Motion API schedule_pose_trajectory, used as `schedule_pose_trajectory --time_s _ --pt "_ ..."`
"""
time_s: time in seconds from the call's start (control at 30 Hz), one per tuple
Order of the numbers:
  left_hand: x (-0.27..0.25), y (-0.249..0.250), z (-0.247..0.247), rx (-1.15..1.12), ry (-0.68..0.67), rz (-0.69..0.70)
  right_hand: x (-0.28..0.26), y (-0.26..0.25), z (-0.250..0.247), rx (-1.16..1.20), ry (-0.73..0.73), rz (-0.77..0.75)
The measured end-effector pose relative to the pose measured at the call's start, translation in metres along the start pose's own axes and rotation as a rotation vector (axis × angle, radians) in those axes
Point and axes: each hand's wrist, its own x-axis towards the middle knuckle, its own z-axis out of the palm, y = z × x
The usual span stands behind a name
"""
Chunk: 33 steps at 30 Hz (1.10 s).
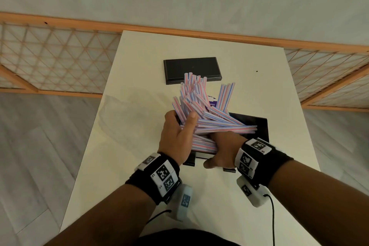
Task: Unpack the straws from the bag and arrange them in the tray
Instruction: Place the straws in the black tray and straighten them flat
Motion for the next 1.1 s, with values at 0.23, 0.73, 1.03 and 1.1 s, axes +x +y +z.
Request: schedule_pose_trajectory --time_s 0.23,0.73,1.03,1.1 --pt "0.002 0.004 0.001 -0.017 0.014 -0.019 0.001 -0.008 -0.003 -0.016 -0.001 0.021" --pt "0.026 0.03 -0.009 -0.121 -0.057 -0.012 -0.064 0.038 -0.024 0.12 0.334 -0.04" --pt "0.04 0.047 0.001 -0.126 -0.017 0.099 -0.036 0.027 -0.021 0.153 0.29 -0.033" --pt "0.041 0.047 0.002 -0.123 -0.031 0.122 -0.03 0.025 -0.02 0.177 0.291 -0.015"
